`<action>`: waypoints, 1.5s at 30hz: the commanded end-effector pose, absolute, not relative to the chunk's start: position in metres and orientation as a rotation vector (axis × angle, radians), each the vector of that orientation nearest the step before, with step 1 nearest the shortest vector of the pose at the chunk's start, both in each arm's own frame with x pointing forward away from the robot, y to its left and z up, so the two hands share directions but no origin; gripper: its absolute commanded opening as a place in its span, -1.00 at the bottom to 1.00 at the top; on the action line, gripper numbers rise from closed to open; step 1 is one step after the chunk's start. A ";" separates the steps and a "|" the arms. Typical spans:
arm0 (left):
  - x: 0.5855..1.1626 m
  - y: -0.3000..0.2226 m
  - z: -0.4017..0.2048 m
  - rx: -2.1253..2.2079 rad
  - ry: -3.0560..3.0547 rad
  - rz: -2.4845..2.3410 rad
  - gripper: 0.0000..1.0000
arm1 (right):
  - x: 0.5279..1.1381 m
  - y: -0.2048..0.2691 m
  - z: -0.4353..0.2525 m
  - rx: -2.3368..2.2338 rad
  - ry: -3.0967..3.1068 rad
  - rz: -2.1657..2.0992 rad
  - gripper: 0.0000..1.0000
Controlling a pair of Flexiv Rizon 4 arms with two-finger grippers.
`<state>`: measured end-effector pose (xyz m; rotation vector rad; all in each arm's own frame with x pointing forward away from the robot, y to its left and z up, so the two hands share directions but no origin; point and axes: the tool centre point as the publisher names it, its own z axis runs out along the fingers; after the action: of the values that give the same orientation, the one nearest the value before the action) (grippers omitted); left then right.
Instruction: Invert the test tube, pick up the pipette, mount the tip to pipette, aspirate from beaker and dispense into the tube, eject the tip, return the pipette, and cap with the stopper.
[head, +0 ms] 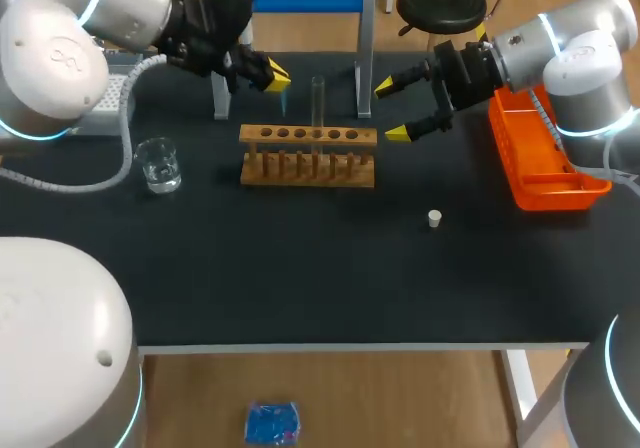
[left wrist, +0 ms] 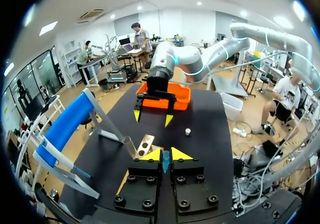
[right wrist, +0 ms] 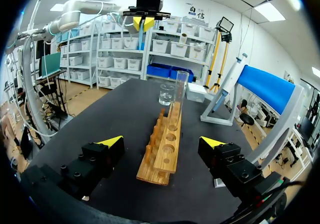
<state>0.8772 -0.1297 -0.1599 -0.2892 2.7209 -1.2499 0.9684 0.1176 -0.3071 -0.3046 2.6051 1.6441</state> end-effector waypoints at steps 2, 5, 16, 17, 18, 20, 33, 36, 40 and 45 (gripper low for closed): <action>0.884 -0.141 -0.168 -0.291 2.755 -1.234 -1.00 | 0.969 0.117 -0.306 -0.306 2.608 1.641 1.00; 0.884 -0.142 -0.170 -0.290 2.776 -1.220 -1.00 | 0.969 0.117 -0.306 -0.306 2.608 1.641 1.00; 0.883 -0.146 -0.170 -0.296 2.795 -1.220 -1.00 | 0.969 0.117 -0.306 -0.306 2.608 1.641 1.00; 0.883 -0.146 -0.170 -0.296 2.795 -1.220 -1.00 | 0.969 0.117 -0.306 -0.306 2.608 1.641 1.00; 0.883 -0.146 -0.170 -0.296 2.795 -1.220 -1.00 | 0.969 0.117 -0.306 -0.306 2.608 1.641 1.00; 0.883 -0.146 -0.170 -0.296 2.795 -1.220 -1.00 | 0.969 0.117 -0.306 -0.306 2.608 1.641 1.00; 0.883 -0.146 -0.170 -0.296 2.795 -1.220 -1.00 | 0.925 0.078 -0.281 -0.303 2.563 1.736 1.00; 0.883 -0.146 -0.170 -0.296 2.795 -1.220 -1.00 | 0.911 0.078 -0.276 -0.314 2.562 1.818 1.00; 0.883 -0.146 -0.170 -0.296 2.795 -1.220 -1.00 | 0.894 0.083 -0.265 -0.336 2.535 1.879 1.00; 0.883 -0.146 -0.170 -0.296 2.795 -1.220 -1.00 | 0.882 0.094 -0.261 -0.329 2.534 1.888 1.00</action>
<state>0.8823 -0.1460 -0.1715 -0.2958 2.7886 -1.2262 0.8896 0.0886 -0.2634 -0.3534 2.5351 1.9051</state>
